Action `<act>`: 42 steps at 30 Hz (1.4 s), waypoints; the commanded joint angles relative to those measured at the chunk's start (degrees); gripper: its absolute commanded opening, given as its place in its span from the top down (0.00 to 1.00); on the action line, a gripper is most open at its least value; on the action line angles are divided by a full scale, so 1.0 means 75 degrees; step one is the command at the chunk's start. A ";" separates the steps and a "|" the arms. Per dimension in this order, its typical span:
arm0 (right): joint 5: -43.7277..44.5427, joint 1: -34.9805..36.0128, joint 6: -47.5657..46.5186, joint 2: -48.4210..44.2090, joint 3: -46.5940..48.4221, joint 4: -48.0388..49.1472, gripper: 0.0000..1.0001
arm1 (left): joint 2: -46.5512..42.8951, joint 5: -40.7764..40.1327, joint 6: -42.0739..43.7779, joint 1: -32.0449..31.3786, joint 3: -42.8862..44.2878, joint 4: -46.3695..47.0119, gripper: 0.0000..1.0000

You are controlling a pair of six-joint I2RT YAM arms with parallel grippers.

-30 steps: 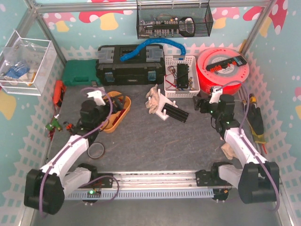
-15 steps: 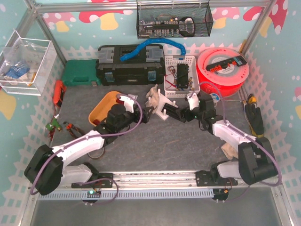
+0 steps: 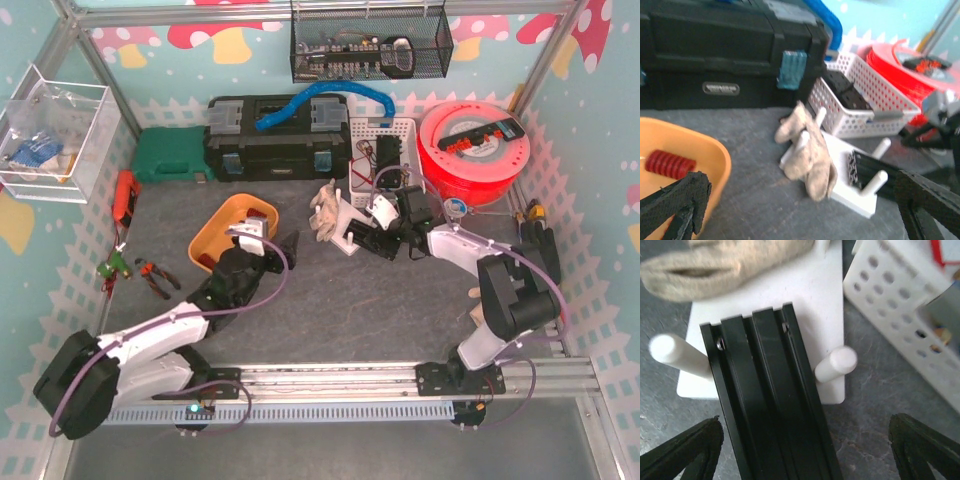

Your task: Install the large spring

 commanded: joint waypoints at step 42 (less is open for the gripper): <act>-0.0811 -0.0237 -0.1187 0.0854 0.0399 -0.0362 0.42 | -0.0468 -0.1034 0.0323 -0.0053 -0.0297 0.0741 0.01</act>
